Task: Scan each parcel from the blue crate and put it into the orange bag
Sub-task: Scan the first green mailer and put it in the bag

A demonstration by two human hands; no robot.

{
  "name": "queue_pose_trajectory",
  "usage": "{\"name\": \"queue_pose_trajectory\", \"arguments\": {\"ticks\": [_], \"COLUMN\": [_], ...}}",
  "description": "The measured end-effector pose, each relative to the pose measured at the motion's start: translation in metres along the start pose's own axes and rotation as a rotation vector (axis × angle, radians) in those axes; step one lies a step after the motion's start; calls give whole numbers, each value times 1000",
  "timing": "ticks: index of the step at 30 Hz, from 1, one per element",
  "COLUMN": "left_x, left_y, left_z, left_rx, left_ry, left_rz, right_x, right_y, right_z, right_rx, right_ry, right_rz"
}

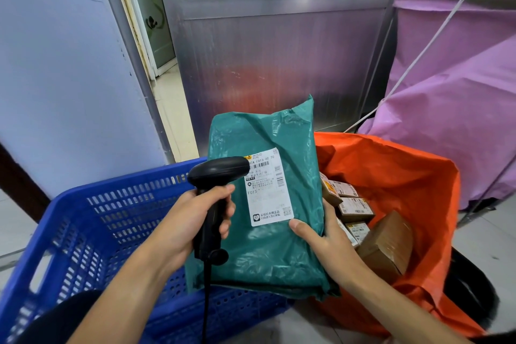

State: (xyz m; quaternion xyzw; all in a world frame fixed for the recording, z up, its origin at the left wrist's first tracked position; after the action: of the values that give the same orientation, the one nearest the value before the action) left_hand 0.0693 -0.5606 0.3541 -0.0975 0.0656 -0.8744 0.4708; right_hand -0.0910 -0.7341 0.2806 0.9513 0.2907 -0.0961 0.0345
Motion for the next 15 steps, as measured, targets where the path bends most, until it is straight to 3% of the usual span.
{"name": "queue_pose_trajectory", "arguments": {"ticks": [15], "left_x": [-6], "left_y": [11], "left_z": [-11], "left_rx": [-29], "left_ry": [1], "left_rz": [57], "right_x": [-6], "right_y": [1], "right_z": [8], "right_rx": [74], "right_ry": [5], "right_rz": [38]}}
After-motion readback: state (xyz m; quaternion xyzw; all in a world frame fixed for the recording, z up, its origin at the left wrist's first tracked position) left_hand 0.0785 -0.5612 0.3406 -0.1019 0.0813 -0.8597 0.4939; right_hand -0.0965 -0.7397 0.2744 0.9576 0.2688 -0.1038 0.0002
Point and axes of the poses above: each hand's wrist, its own y-axis towards the middle knuckle, its own x-axis out of the palm, z = x × y, the point moved 10 cm from there along y, towards the middle knuckle, and after that the axes turned 14 degrees about z, right-handed, at the moved point
